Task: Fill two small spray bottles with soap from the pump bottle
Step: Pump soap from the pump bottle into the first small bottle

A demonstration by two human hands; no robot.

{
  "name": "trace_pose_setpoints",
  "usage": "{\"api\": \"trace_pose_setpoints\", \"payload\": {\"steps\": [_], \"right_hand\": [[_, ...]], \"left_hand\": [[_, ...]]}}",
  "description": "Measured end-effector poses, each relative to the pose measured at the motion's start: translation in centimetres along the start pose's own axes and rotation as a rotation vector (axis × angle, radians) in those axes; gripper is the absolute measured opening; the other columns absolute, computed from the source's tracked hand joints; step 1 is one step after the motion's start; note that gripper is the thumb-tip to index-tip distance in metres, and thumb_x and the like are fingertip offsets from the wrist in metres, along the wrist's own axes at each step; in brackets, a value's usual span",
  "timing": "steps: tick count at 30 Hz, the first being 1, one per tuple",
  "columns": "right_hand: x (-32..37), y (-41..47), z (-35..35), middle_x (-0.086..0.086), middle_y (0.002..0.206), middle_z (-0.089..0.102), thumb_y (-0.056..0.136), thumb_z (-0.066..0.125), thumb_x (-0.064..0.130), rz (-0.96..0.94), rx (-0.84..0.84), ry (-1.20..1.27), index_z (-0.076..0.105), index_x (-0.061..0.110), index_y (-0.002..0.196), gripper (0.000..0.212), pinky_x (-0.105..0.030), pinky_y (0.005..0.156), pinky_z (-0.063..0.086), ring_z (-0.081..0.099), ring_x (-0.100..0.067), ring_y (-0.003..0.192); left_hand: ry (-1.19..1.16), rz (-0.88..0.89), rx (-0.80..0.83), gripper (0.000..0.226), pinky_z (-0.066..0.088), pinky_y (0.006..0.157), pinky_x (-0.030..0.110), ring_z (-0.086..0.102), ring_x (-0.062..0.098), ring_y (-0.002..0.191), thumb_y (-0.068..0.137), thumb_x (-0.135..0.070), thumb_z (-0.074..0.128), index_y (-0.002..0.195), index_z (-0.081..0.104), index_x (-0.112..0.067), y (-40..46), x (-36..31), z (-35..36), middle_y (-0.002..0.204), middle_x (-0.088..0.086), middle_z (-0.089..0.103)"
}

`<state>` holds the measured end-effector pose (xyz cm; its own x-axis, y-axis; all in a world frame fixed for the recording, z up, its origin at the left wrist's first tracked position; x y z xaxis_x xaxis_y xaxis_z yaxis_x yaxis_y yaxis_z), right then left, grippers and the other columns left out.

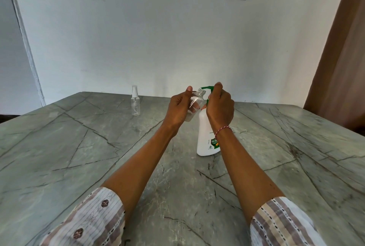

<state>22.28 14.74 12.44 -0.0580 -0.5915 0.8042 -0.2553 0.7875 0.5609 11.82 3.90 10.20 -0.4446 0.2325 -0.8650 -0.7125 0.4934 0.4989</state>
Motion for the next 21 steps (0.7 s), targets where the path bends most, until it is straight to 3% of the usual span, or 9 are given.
{"api": "trace_pose_setpoints", "payload": {"steps": [5, 7, 11, 16, 19, 21], "right_hand": [[-0.2, -0.1, -0.2, -0.006, 0.074, 0.059, 0.1, 0.025, 0.03, 0.024, -0.03, 0.069, 0.049, 0.015, 0.068, 0.043, -0.025, 0.061, 0.039, 0.055, -0.02, 0.069], [-0.3, -0.1, -0.1, -0.004, 0.071, 0.056, 0.099, 0.028, 0.027, 0.011, -0.018, 0.073, 0.044, 0.017, 0.064, 0.04, -0.026, 0.059, 0.034, 0.051, -0.021, 0.071], [-0.7, 0.0, -0.1, 0.004, 0.062, 0.043, 0.097, 0.03, 0.021, 0.019, -0.027, 0.057, 0.045, 0.011, 0.072, 0.03, -0.022, 0.05, 0.025, 0.04, -0.013, 0.06], [-1.2, 0.0, -0.4, 0.005, 0.058, 0.042, 0.095, 0.033, 0.02, 0.082, -0.055, 0.131, 0.037, 0.017, 0.06, 0.036, -0.025, 0.048, 0.024, 0.037, -0.006, 0.053], [-1.1, 0.0, 0.2, 0.009, 0.061, 0.042, 0.099, 0.029, 0.027, 0.059, -0.011, 0.006, 0.044, 0.015, 0.07, 0.034, -0.014, 0.047, 0.027, 0.038, -0.005, 0.054], [-0.9, -0.1, 0.3, 0.005, 0.068, 0.051, 0.099, 0.026, 0.038, 0.063, -0.006, 0.012, 0.055, 0.009, 0.081, 0.045, -0.017, 0.055, 0.033, 0.048, -0.009, 0.062]], "left_hand": [[-0.014, 0.015, 0.001, 0.034, 0.04, 0.051, -0.001, 0.058, -0.012, 0.06, 0.096, -0.044, 0.034, 0.082, 0.065, -0.037, 0.0, -0.5, 0.2, 0.07, -0.022, 0.064], [-0.027, 0.025, 0.001, 0.035, 0.041, 0.052, -0.001, 0.059, -0.012, 0.06, 0.097, -0.042, 0.034, 0.084, 0.066, -0.034, 0.1, -0.5, 0.2, 0.072, -0.021, 0.065], [-0.028, 0.028, 0.014, 0.038, 0.042, 0.055, 0.0, 0.06, -0.009, 0.062, 0.097, -0.042, 0.034, 0.091, 0.068, -0.026, 0.2, 0.1, 0.4, 0.079, -0.012, 0.067], [-0.01, 0.015, 0.02, 0.037, 0.041, 0.054, -0.001, 0.059, -0.01, 0.061, 0.097, -0.043, 0.033, 0.085, 0.067, -0.03, -0.1, 0.0, 0.4, 0.077, -0.013, 0.066], [-0.021, 0.022, 0.008, 0.039, 0.043, 0.056, 0.004, 0.058, -0.006, 0.061, 0.097, -0.043, 0.033, 0.079, 0.066, -0.032, -0.1, -0.2, 0.3, 0.074, -0.01, 0.066], [-0.029, 0.025, 0.013, 0.038, 0.043, 0.062, 0.011, 0.059, 0.001, 0.07, 0.097, -0.043, 0.032, 0.088, 0.067, -0.03, 0.0, -0.2, 0.3, 0.081, -0.006, 0.068]]}}
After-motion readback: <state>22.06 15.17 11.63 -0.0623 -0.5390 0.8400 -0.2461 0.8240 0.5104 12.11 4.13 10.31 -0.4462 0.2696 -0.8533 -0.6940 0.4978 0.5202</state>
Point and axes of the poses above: each hand's wrist, its own y-axis towards the middle knuckle, its own z-axis out of the palm, x = y × z, the point moved 10 cm from there along y, towards the middle knuckle
